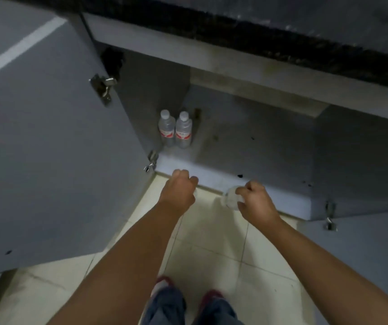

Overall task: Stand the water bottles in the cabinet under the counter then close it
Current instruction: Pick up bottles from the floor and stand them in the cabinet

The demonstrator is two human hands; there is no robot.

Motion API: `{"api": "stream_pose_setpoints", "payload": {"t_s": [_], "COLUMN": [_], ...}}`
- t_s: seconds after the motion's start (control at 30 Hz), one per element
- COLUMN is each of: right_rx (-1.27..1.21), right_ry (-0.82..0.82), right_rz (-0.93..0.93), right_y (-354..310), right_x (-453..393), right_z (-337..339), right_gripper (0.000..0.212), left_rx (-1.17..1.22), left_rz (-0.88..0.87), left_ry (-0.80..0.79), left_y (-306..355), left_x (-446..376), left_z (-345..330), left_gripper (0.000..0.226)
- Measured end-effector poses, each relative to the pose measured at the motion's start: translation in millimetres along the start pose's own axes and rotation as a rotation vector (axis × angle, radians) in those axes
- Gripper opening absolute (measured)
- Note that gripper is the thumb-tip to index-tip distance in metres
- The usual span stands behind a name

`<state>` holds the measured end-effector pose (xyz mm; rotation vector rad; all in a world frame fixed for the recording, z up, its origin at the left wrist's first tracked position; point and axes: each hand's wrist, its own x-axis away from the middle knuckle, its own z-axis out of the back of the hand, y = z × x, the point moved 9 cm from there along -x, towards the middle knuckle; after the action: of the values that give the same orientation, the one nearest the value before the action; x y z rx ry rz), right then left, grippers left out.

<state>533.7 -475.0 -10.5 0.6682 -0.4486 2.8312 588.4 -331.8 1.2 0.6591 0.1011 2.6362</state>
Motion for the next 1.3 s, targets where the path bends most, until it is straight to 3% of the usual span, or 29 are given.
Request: {"api": "stream_pose_setpoints", "payload": {"t_s": [0.3,0.43,0.77,0.9,1.1,1.2,1.3], "right_rx": [0.016,0.035,0.038,0.03,0.047,0.049,0.055], "right_ry": [0.097,0.234,0.25,0.282,0.232,0.221,0.212], "right_rz": [0.011,0.052,0.044,0.007,0.077,0.101,0.114], "right_y": [18,17,18,20,17,20,20], "right_x": [-133,-162,-162,-164,-168,-168,-167], "right_z": [-49,-42,-41,-39,-41,-42,-44], "right_gripper": [0.038,0.035,0.045,0.042,0.035,0.036,0.038], "left_rx": [0.045,0.071,0.131,0.094,0.093,0.206,0.227], "left_rz": [-0.174,-0.193,-0.208,-0.173,-0.343,-0.272,-0.134], "left_ry": [0.09,0.24,0.293,0.273,0.198,0.281,0.359], "left_y": [-12,-18,-34,-26,-23,-37,-46], "left_x": [-145,-178,-182,-187,-183,-181,-184], "left_z": [-57,-60,-47,-50,-53,-48,-48], "left_gripper": [0.032,0.03,0.042,0.036,0.048,0.035,0.041]}}
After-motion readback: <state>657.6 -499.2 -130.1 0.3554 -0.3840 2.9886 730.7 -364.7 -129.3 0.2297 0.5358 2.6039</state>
